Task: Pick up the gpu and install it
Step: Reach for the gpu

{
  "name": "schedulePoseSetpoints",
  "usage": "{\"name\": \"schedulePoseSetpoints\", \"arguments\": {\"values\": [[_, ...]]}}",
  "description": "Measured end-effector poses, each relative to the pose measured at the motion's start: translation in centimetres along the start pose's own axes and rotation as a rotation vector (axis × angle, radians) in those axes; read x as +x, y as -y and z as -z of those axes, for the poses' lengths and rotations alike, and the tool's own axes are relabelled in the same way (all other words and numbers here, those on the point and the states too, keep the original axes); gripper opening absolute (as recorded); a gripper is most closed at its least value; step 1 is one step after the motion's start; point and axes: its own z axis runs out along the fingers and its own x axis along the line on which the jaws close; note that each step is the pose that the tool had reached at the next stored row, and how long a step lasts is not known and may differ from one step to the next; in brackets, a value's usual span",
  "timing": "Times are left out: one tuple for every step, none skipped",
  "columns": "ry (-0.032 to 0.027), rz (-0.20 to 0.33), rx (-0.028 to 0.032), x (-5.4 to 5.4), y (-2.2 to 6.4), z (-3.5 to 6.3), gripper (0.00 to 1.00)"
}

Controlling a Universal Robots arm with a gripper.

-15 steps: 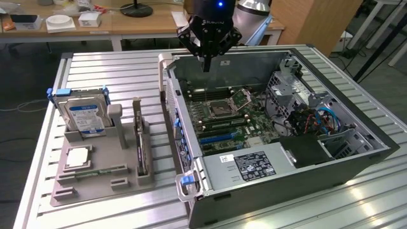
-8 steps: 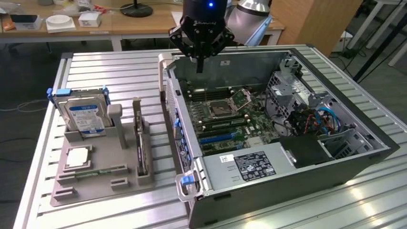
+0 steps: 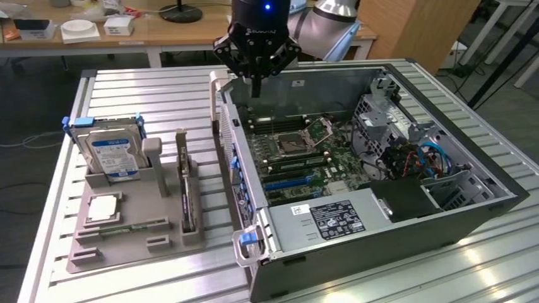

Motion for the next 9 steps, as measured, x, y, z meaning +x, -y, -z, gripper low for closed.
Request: {"name": "schedulePoseSetpoints", "arguments": {"values": [[0.0000,0.000,0.0000,0.2,0.01,-0.02,0.11],[0.0000,0.000,0.0000,0.3,0.02,-0.03,0.11],[0.0000,0.000,-0.0001,0.5,0.04,-0.05,0.11],[0.0000,0.000,0.0000,0.6,0.05,-0.07,0.11],[0.0000,0.000,0.0000,0.8,0.06,-0.08,0.11],[0.0000,0.000,0.0000,0.9,0.07,-0.10,0.11],[0.0001,0.000,0.0000,1.1,0.08,-0.12,0.11],[0.0001,0.000,0.0001,1.2,0.10,-0.14,0.11],[0.0001,0.000,0.0000,1.4,0.11,-0.15,0.11]]}}
